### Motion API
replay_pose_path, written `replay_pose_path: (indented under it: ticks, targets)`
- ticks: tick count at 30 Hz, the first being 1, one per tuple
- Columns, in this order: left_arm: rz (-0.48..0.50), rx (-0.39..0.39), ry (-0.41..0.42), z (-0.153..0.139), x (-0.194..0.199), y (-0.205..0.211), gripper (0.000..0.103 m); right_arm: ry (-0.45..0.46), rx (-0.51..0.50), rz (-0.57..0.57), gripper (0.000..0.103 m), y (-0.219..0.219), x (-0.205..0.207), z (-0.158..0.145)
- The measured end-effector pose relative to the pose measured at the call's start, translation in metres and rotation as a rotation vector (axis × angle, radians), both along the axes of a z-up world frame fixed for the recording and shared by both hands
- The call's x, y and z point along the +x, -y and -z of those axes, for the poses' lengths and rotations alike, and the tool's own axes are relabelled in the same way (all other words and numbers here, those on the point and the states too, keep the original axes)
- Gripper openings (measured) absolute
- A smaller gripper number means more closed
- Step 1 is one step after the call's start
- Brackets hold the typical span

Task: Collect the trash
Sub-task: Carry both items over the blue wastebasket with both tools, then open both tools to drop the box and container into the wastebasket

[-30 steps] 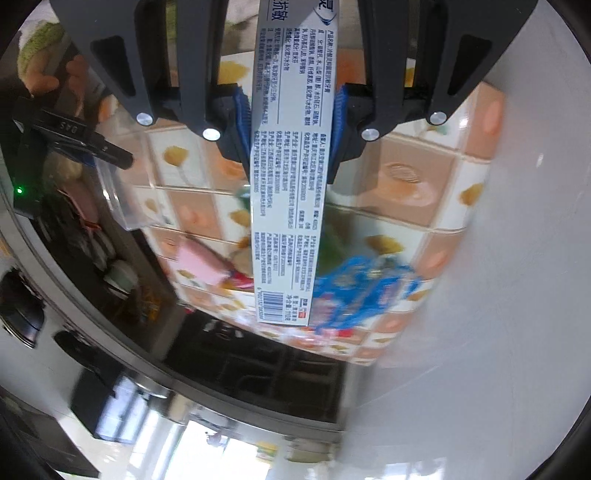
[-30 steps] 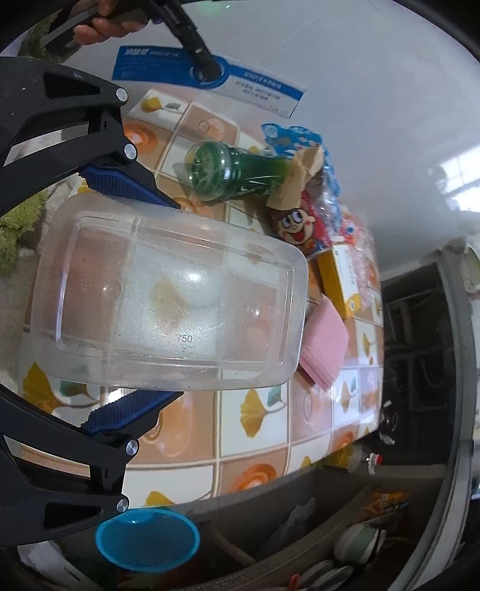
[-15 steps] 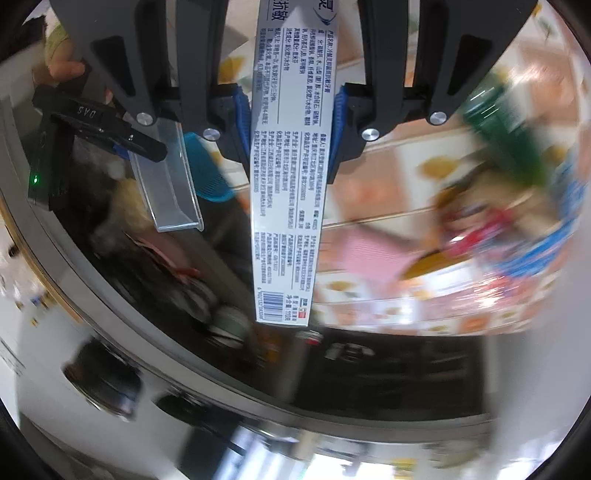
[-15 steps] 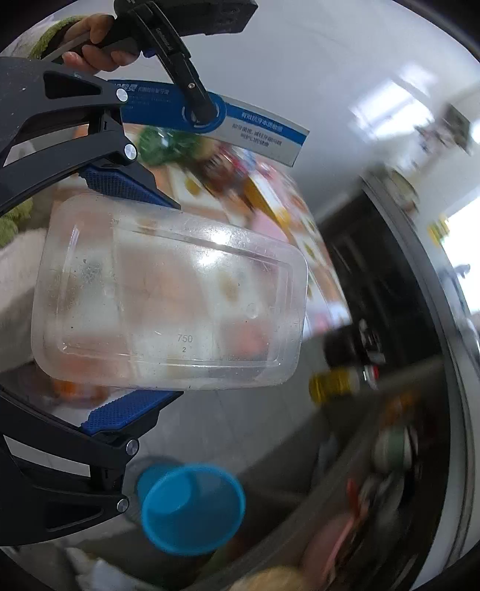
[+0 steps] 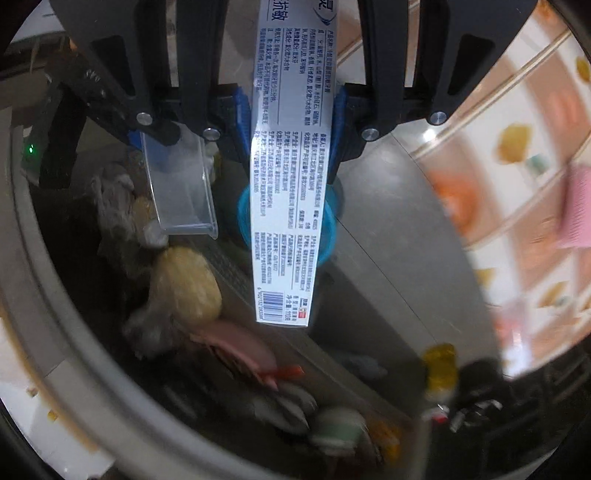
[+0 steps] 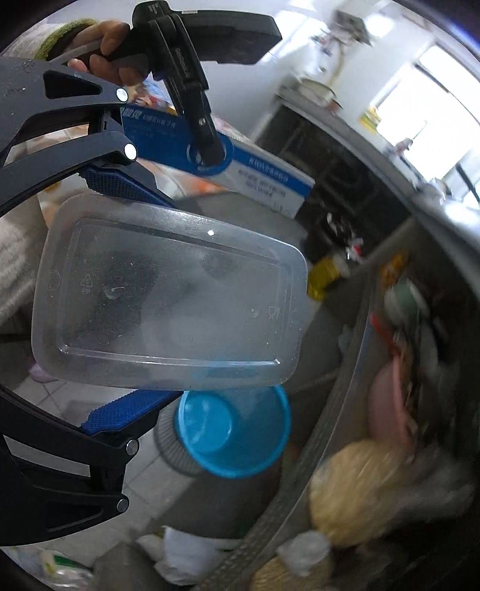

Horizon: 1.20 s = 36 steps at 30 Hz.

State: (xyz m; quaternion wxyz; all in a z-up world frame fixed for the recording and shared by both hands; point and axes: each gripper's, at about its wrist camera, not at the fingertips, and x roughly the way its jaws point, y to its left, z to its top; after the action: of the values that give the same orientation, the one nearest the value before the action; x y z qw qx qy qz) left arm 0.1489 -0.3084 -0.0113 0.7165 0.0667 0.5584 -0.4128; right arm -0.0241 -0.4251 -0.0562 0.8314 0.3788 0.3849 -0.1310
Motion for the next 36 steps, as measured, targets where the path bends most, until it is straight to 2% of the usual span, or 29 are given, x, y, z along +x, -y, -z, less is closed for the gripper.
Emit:
replay_pose_path:
  ticks: [2,6,9,13,21,25,29,31,36]
  targets:
    - [0.026,0.021,-0.037,0.014,0.006,0.023,0.033,-0.018,0.047,0.028,0.084,0.014,0.002,0.018]
    - [0.043,0.111,-0.12,0.062,0.025,0.076,0.033,-0.059,0.143,0.077,0.084,0.043,0.008,0.054]
    - [0.061,0.19,-0.138,0.099,0.03,0.103,0.033,-0.107,0.203,0.107,0.084,0.06,0.017,0.084]
    - [0.077,0.252,-0.198,0.139,0.04,0.128,0.034,-0.17,0.282,0.15,0.084,0.078,0.028,0.123]
    - [0.074,0.345,-0.31,0.205,0.059,0.172,0.034,-0.292,0.335,0.171,0.084,0.096,0.063,0.172]
    - [0.073,0.357,-0.326,0.218,0.067,0.185,0.034,-0.326,0.338,0.196,0.084,0.108,0.073,0.185]
    - [0.049,0.347,-0.299,0.223,0.073,0.196,0.035,-0.344,0.329,0.229,0.086,0.12,0.082,0.192]
    - [0.03,0.346,-0.295,0.223,0.077,0.199,0.045,-0.347,0.324,0.24,0.087,0.122,0.085,0.192]
    - [0.028,0.299,-0.284,0.209,0.077,0.198,0.057,-0.344,0.29,0.265,0.088,0.126,0.085,0.189]
